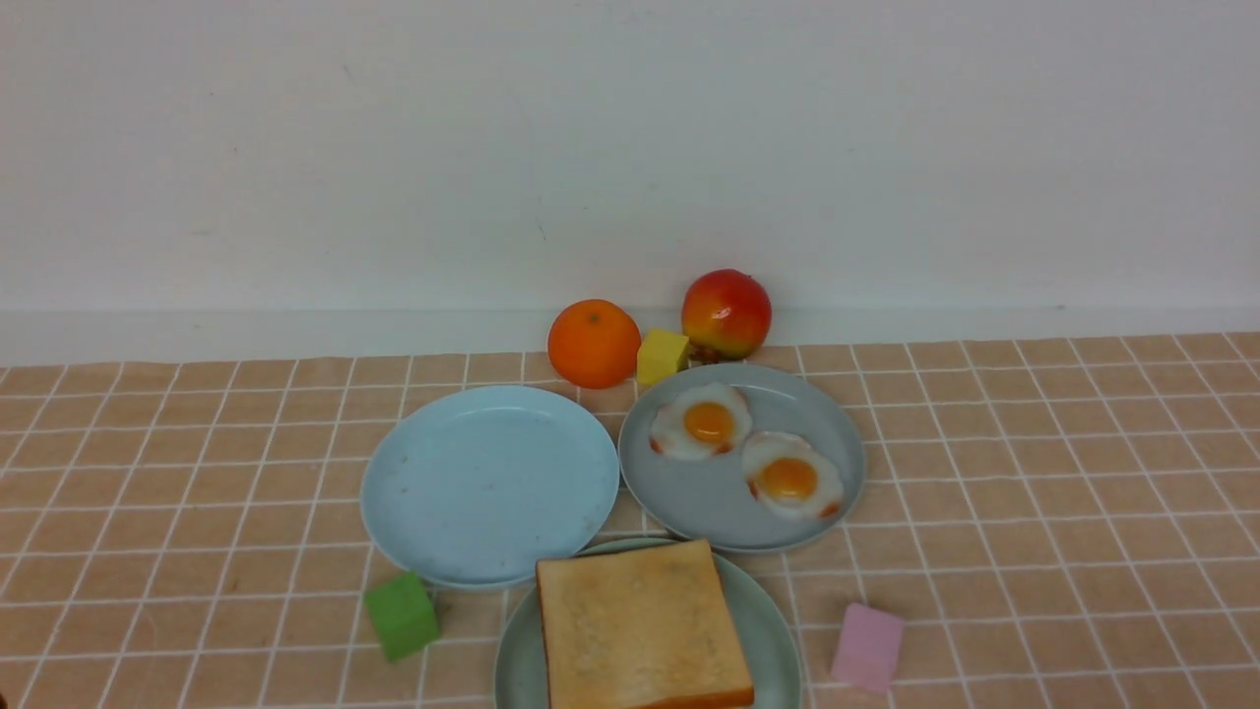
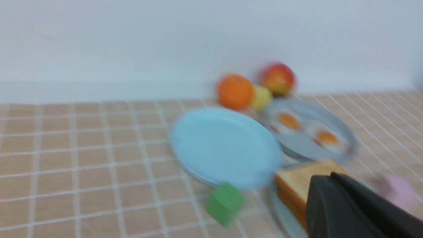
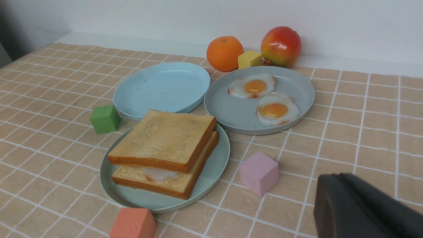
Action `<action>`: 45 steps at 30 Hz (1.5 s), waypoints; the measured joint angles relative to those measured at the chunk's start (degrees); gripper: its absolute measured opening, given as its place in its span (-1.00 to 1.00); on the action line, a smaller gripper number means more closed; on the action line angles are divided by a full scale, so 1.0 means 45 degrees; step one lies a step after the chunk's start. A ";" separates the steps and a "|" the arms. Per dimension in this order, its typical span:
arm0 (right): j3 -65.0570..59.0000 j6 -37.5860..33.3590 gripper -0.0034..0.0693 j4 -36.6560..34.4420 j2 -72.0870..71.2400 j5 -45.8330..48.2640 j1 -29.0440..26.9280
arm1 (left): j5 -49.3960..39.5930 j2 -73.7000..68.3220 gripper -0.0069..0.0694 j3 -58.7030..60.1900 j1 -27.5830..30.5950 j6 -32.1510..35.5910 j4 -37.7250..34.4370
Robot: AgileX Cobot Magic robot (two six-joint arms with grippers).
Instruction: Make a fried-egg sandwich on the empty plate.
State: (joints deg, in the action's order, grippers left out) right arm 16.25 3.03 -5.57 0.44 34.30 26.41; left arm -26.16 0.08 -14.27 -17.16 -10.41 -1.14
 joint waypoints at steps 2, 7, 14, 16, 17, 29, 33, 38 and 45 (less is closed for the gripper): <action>0.0000 0.0000 -0.92 0.0000 0.0000 0.0000 0.0000 | 0.0647 0.0107 -0.85 0.0888 0.0360 0.0000 0.0029; 0.0000 0.0000 -0.91 -0.0004 -0.0012 -0.0002 0.0000 | 0.1195 0.0130 -0.85 0.3450 0.1455 -0.0031 0.0098; 0.0000 0.0000 -0.90 0.0008 -0.0012 0.0024 0.0000 | 0.0851 0.0130 -0.85 0.3552 0.1516 -0.0045 0.0112; 0.0000 0.0000 -0.89 0.0008 -0.0012 0.0024 0.0000 | 0.0851 0.0130 -0.84 0.3552 0.1516 -0.0045 0.0112; 0.0000 0.0000 -0.89 0.0008 -0.0012 0.0024 0.0000 | 0.0851 0.0130 -0.84 0.3552 0.1516 -0.0045 0.0112; 0.0000 0.0000 -0.86 0.0008 -0.0012 0.0024 0.0000 | 0.0851 0.0130 -0.81 0.3552 0.2656 -0.0045 0.0126; 0.0000 0.0000 -0.85 0.0008 -0.0012 0.0024 0.0000 | 0.0851 0.0130 -0.81 0.3552 0.2654 -0.0045 0.0137; 0.0000 0.0000 -0.83 0.0008 -0.0012 0.0024 0.0000 | 0.0851 0.0130 -0.79 0.3552 0.2654 -0.0045 0.0137; -0.0049 0.0000 -0.81 0.0008 -0.0021 0.0024 -0.0309 | 0.0851 0.0130 -0.77 0.3552 0.2654 -0.0045 0.0137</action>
State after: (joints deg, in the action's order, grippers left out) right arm 16.03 3.03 -5.53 0.34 34.41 25.02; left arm -22.33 0.66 1.72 -5.21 -10.61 -0.52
